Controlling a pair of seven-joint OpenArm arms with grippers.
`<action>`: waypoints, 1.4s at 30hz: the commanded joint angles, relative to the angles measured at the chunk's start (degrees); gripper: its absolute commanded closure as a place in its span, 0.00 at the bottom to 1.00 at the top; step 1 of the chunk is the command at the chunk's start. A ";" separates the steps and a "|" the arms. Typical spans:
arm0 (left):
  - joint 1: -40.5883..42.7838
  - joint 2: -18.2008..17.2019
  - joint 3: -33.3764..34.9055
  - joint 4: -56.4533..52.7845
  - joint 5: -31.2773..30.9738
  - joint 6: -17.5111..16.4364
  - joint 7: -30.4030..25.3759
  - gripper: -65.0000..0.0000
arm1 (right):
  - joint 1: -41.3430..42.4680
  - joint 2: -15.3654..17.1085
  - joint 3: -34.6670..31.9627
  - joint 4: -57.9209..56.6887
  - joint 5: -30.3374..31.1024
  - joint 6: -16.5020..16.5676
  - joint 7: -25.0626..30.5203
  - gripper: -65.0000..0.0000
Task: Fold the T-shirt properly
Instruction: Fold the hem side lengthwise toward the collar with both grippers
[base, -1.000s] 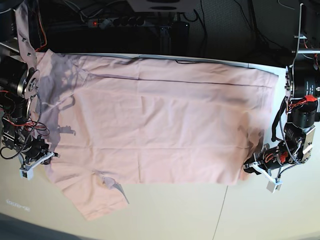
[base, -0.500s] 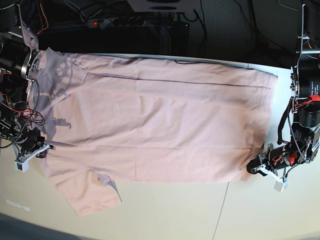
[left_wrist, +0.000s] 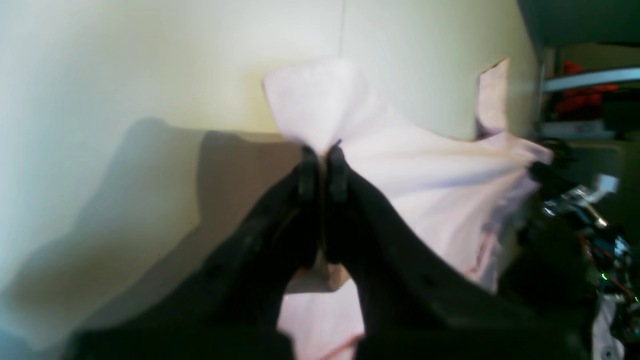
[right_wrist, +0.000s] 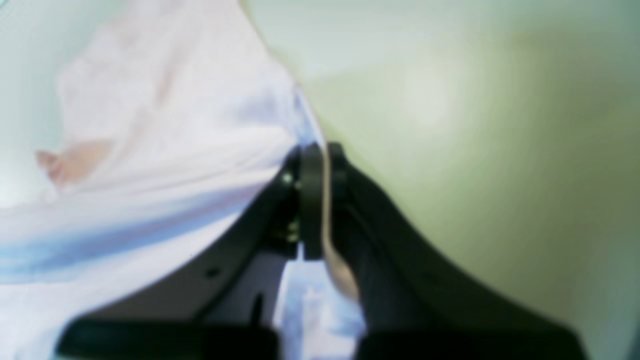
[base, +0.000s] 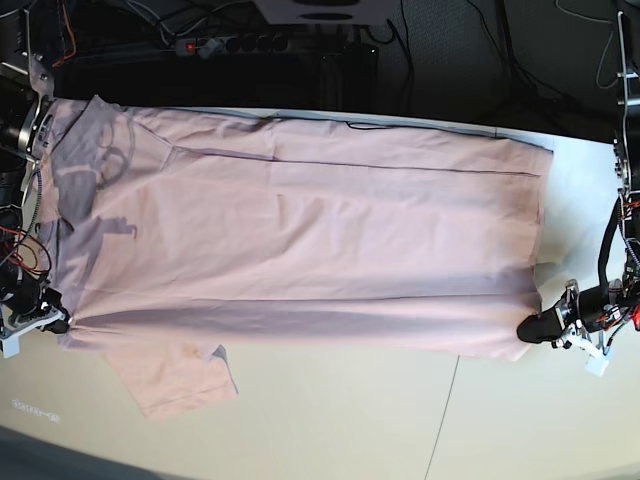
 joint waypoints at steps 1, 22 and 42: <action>-1.81 -1.62 -0.22 0.66 -2.99 -2.02 1.09 1.00 | 1.42 1.79 0.26 1.60 1.92 5.22 0.13 1.00; 12.35 -4.37 -0.22 19.58 -7.68 -2.02 12.26 1.00 | -18.53 3.78 0.50 22.91 13.40 5.31 -6.93 1.00; 15.61 -5.92 -0.22 26.67 -6.91 -2.02 9.27 1.00 | -30.97 8.13 4.98 32.98 13.42 5.27 -7.63 1.00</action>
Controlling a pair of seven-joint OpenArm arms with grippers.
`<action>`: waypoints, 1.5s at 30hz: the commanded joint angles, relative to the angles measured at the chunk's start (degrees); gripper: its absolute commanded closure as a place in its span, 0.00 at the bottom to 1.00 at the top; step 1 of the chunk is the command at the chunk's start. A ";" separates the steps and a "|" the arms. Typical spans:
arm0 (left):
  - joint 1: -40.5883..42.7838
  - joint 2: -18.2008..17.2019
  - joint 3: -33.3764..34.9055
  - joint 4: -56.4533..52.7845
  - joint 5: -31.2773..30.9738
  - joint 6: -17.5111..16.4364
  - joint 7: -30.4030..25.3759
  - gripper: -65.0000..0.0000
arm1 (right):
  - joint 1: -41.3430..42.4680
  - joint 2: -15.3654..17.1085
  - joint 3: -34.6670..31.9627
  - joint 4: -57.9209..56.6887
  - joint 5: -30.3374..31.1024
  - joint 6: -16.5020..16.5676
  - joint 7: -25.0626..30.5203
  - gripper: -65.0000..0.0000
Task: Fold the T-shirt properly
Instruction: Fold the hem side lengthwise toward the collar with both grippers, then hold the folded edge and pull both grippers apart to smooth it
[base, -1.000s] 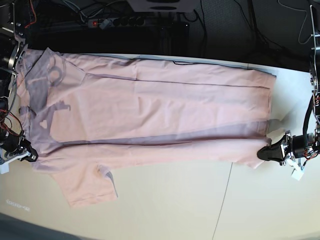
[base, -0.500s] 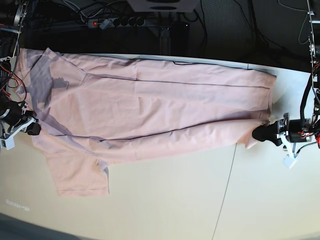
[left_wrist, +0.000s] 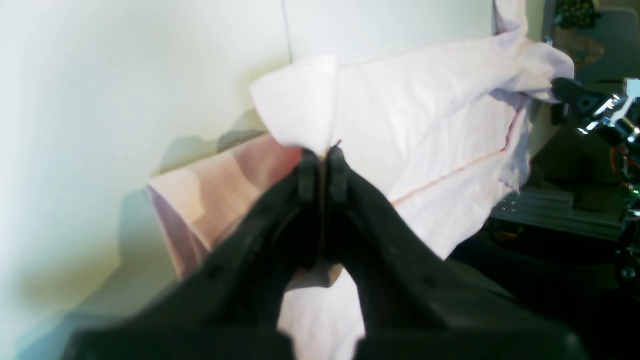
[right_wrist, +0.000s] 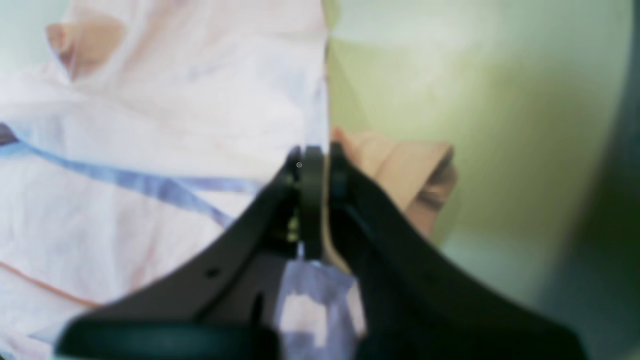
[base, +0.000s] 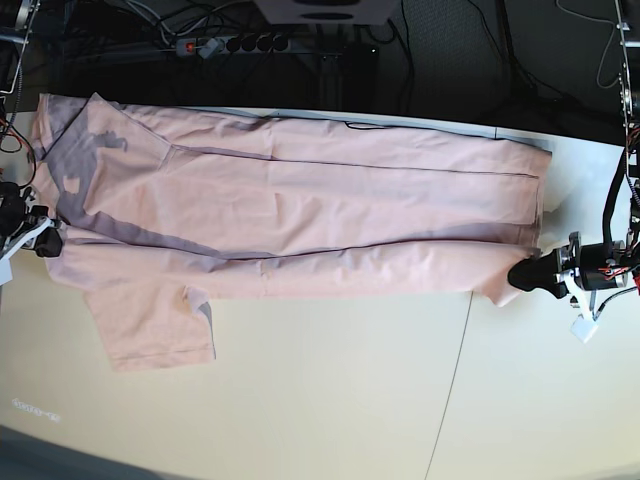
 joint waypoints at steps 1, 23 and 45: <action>-1.57 -1.49 -0.44 0.76 -1.07 -1.78 -0.79 1.00 | 0.61 2.08 0.79 0.90 0.46 5.16 0.74 1.00; -1.57 -2.67 -0.44 0.76 -1.22 -1.78 -2.03 1.00 | 0.81 2.97 0.81 -0.17 0.48 4.87 -2.05 0.45; -1.57 -2.71 -0.44 0.76 1.38 -1.78 -1.99 1.00 | 34.42 -5.33 -3.52 -38.05 -8.35 4.13 1.33 0.45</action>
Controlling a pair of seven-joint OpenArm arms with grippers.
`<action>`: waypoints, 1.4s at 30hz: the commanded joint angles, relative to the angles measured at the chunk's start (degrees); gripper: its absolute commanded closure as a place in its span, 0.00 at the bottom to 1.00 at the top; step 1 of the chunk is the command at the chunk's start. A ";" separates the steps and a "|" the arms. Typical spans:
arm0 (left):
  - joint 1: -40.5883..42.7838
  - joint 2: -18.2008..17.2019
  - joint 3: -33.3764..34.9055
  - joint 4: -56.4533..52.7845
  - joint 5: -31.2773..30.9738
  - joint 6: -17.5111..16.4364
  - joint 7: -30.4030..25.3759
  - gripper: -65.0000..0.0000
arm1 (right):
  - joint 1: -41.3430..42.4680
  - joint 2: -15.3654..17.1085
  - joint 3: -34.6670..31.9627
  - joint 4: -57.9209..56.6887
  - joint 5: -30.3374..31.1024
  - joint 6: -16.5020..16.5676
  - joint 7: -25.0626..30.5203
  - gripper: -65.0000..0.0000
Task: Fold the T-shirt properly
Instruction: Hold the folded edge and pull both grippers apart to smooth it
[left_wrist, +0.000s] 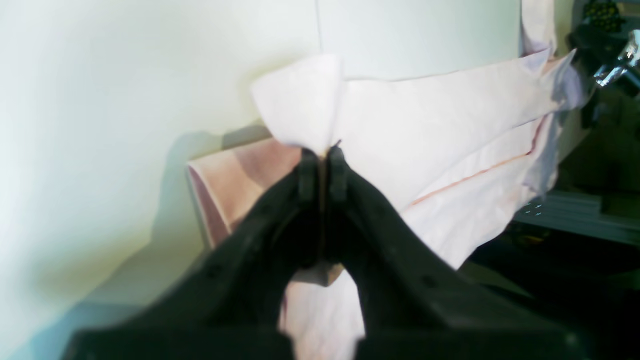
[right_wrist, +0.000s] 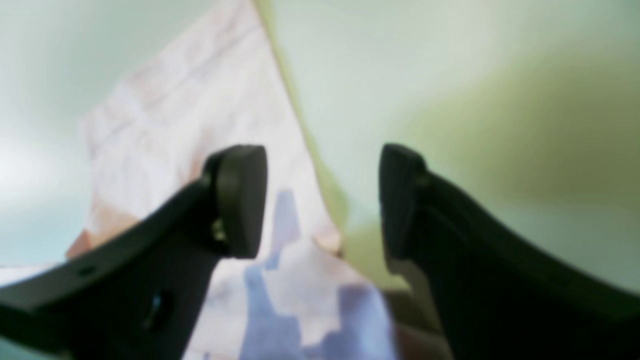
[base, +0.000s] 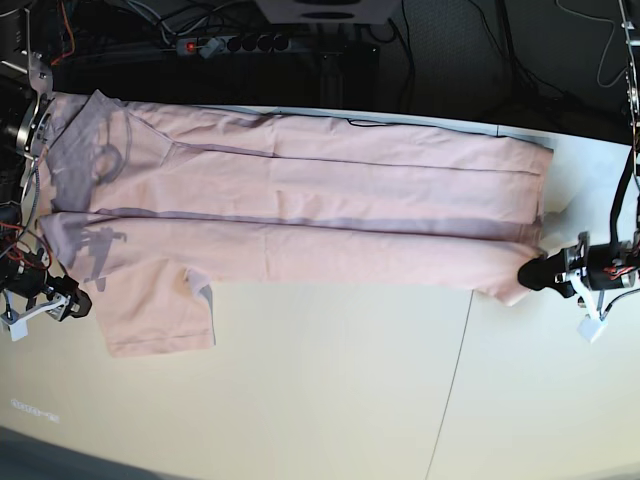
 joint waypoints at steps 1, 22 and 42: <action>-1.55 -1.36 -0.44 0.74 -1.09 -1.78 -0.79 1.00 | 2.56 0.50 0.20 -1.38 -0.02 4.15 1.18 0.45; -1.55 -1.42 -0.44 0.76 -1.29 -1.78 -1.05 1.00 | 4.37 -10.54 0.15 -6.88 -12.46 4.15 1.53 0.46; -1.38 -3.13 -0.44 1.40 -4.25 -1.78 5.03 1.00 | 1.05 -4.87 0.15 13.25 5.20 5.77 -10.84 1.00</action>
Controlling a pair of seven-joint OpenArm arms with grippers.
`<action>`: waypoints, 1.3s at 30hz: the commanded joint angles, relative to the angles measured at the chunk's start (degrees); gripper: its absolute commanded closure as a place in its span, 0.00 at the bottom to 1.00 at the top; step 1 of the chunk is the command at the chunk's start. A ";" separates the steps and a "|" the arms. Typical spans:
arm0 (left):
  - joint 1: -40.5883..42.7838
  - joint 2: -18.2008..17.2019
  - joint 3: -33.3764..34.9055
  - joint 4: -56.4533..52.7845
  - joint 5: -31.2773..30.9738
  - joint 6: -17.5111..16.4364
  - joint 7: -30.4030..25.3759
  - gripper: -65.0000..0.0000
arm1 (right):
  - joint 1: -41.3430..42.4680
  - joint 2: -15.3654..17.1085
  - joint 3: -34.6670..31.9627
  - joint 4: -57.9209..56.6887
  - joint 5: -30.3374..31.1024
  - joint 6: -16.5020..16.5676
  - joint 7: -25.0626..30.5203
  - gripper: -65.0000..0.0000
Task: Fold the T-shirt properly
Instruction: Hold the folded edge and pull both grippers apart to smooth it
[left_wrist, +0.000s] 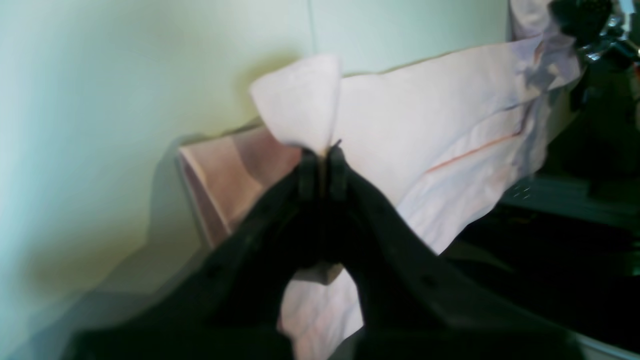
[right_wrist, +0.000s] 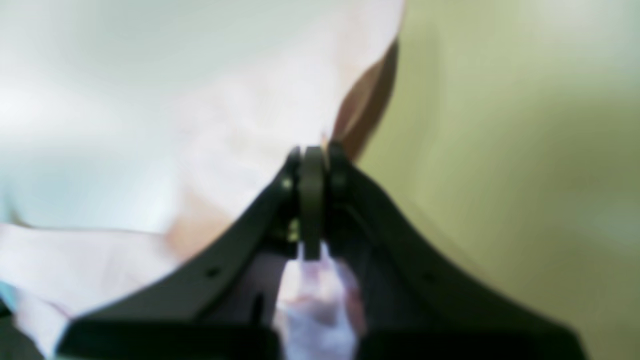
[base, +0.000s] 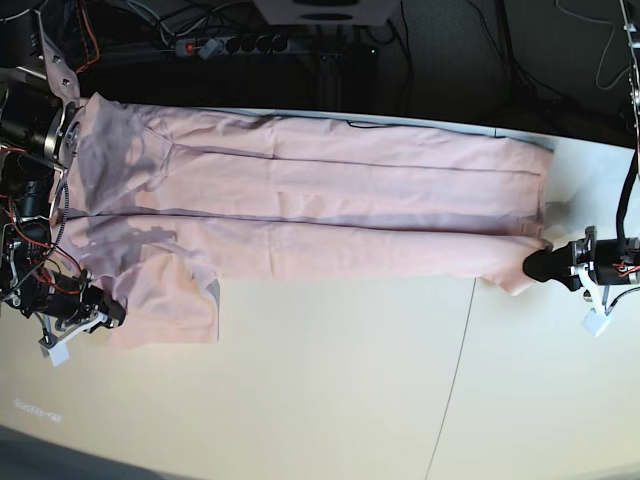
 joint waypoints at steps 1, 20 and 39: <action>-1.31 -2.14 -0.44 1.49 -1.34 -1.74 -0.48 1.00 | 0.63 1.90 0.15 2.75 3.26 5.73 -0.15 1.00; 11.47 -9.29 -0.44 27.26 -1.34 -1.74 -1.53 1.00 | -23.10 11.17 0.35 33.20 12.72 6.23 -2.47 1.00; 11.47 -9.29 -0.44 26.71 -1.18 -1.74 -1.51 1.00 | -45.27 11.30 15.98 48.57 15.52 6.23 -3.10 1.00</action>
